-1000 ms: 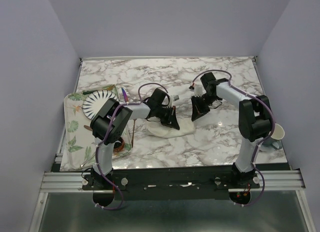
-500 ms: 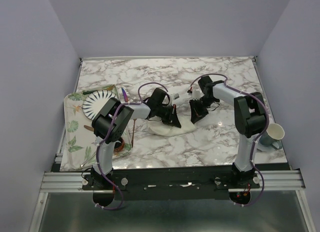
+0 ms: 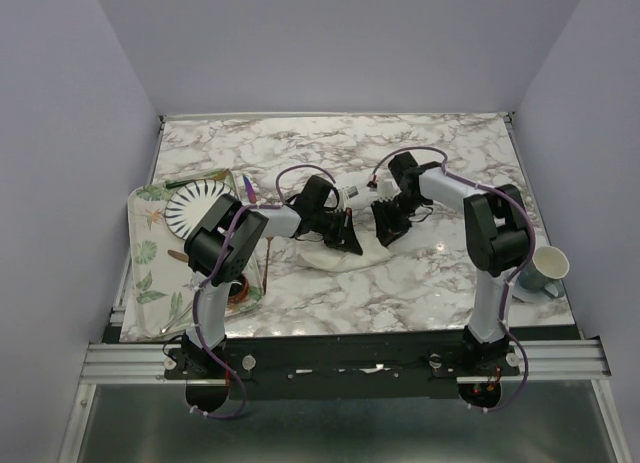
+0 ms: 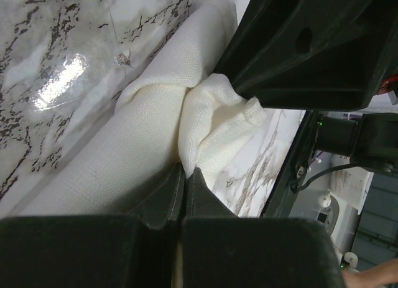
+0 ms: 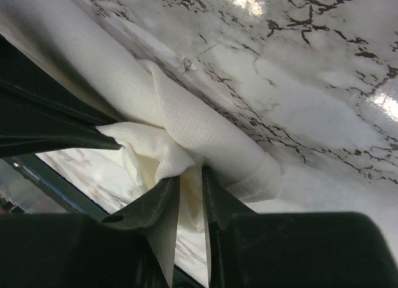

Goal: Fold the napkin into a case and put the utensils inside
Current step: Stuff the top corner of the smaller-rectangle-folded napkin into the folded napkin.

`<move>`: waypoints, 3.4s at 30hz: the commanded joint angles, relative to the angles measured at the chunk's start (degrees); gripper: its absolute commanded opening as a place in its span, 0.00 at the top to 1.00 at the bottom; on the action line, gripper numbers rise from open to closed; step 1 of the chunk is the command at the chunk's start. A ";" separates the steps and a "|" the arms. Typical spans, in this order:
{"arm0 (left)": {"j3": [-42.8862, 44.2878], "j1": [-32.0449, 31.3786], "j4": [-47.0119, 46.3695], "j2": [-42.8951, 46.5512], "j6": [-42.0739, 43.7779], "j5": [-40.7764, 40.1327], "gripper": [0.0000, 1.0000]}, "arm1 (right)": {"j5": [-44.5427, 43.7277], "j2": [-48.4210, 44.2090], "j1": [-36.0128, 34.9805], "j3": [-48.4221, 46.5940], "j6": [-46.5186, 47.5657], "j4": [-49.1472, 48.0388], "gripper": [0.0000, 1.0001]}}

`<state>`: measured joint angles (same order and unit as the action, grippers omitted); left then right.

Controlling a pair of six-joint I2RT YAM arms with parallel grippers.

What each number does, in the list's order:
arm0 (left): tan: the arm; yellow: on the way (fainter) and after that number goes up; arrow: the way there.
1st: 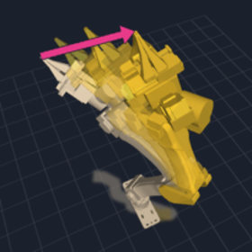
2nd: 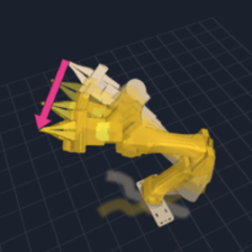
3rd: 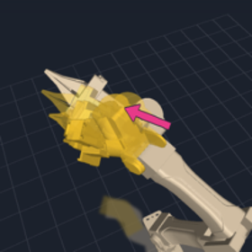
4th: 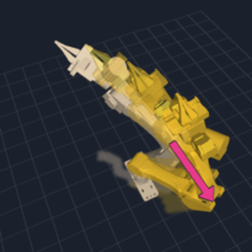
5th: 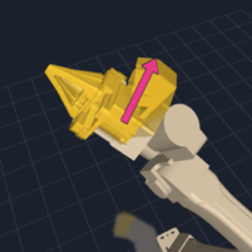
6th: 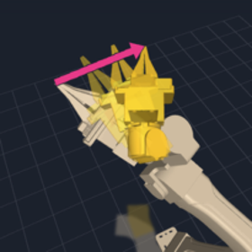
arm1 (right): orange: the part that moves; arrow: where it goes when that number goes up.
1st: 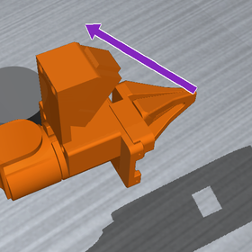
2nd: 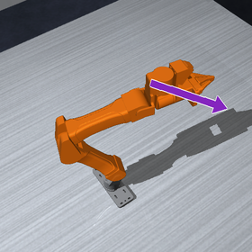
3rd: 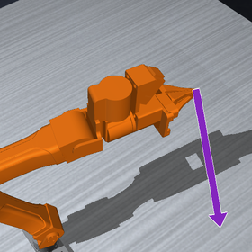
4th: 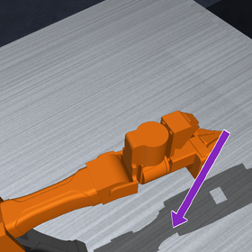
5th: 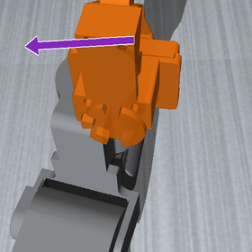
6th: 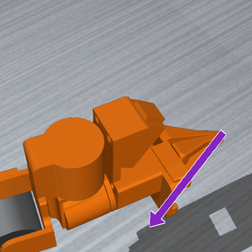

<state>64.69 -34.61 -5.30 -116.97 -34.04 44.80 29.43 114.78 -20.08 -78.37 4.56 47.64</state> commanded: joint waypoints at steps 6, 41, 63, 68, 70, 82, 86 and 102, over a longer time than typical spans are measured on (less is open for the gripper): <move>-0.79 0.51 1.96 -3.09 1.70 -3.66 1.00 | -9.03 -0.96 -3.92 0.32 1.68 -4.74 0.76; -2.28 1.92 2.75 -2.92 1.52 -3.66 1.00 | -11.50 -2.81 -3.57 -2.67 3.00 -5.01 0.85; -0.53 2.00 3.37 -4.15 1.26 -3.66 1.00 | -11.32 -0.79 -5.24 -2.05 4.76 -6.33 0.62; -0.18 2.00 3.80 -4.32 1.26 -3.93 1.00 | -15.97 -1.05 -5.24 -1.00 5.46 -7.56 0.77; 0.00 2.00 3.81 -4.50 1.17 -4.01 1.00 | -16.77 -1.40 -5.24 -1.26 5.55 -7.56 0.89; 0.71 2.00 5.12 -5.20 1.79 -4.19 1.00 | -15.46 -5.53 -5.15 -3.72 5.38 -5.36 0.99; 0.44 2.09 5.04 -5.02 1.87 -4.28 1.00 | -14.40 -5.88 -5.15 -3.46 5.29 -5.27 0.99; -0.09 2.09 4.25 -5.11 1.70 -3.84 1.00 | -11.33 -1.66 -6.47 -1.35 8.54 -6.07 0.67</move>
<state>66.15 -32.99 -4.51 -118.56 -35.07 46.83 15.97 112.77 -25.30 -80.51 11.86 41.98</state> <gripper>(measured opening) 0.017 0.287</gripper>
